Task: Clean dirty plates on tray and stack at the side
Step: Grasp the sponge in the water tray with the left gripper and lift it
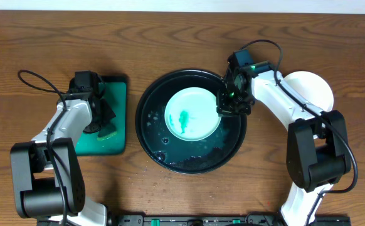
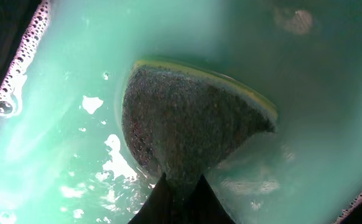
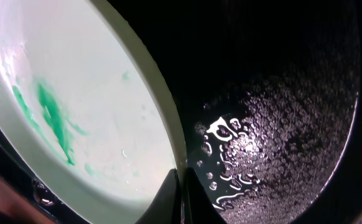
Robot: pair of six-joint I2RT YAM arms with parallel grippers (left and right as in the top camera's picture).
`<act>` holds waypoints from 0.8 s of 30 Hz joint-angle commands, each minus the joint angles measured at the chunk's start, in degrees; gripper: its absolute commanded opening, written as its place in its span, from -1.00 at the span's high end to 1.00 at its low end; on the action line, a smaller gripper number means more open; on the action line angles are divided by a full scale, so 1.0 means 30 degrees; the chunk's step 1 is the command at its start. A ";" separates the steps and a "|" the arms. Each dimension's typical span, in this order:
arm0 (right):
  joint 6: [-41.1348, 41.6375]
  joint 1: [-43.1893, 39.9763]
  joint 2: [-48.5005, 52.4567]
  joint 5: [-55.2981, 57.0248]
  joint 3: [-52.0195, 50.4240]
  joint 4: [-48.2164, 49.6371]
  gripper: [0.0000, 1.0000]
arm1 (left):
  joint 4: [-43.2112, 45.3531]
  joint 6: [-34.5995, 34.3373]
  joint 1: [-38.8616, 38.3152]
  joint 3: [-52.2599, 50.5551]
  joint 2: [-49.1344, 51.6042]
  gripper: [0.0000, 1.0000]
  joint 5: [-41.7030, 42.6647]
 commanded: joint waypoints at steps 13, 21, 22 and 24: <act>0.0015 0.0291 -0.0277 -0.0138 0.0138 -0.0219 0.97 | -0.0736 0.2652 -0.0699 -0.0138 -1.0018 0.85 0.1093; -0.0124 0.0408 -0.0277 -0.0160 0.0131 -0.0138 0.97 | -0.0627 0.4342 -0.0874 -0.0138 -1.4885 0.86 0.0612; -0.0124 0.0401 -0.0277 -0.0160 0.0138 -0.0146 0.97 | -0.0612 0.4342 -0.0874 -0.0138 -1.5227 0.85 0.0612; -0.0197 0.0401 -0.0277 -0.0160 0.0138 -0.0153 0.98 | -0.0619 0.4350 -0.0874 -0.0138 -1.5773 0.86 0.0612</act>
